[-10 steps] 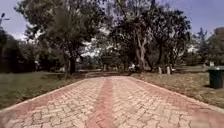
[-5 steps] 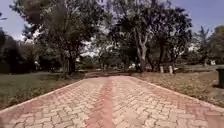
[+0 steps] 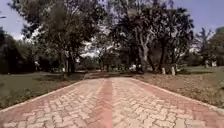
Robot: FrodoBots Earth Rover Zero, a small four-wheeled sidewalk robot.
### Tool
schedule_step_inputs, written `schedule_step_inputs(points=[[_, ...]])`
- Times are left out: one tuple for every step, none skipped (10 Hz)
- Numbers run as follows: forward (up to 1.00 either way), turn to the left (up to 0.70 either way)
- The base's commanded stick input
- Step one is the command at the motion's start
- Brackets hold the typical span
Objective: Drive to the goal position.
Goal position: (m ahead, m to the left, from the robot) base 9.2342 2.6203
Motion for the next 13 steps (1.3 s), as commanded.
schedule_step_inputs(points=[[0.70,0.00],[0.70,0.00],[0.70,0.00],[0.70,0.00],[0.70,0.00],[0.70,0.00],[0.70,-0.01],[0.70,-0.03],[0.70,-0.35],[0.70,-0.35],[0.70,0.00],[0.70,0.00],[0.70,0.00]])
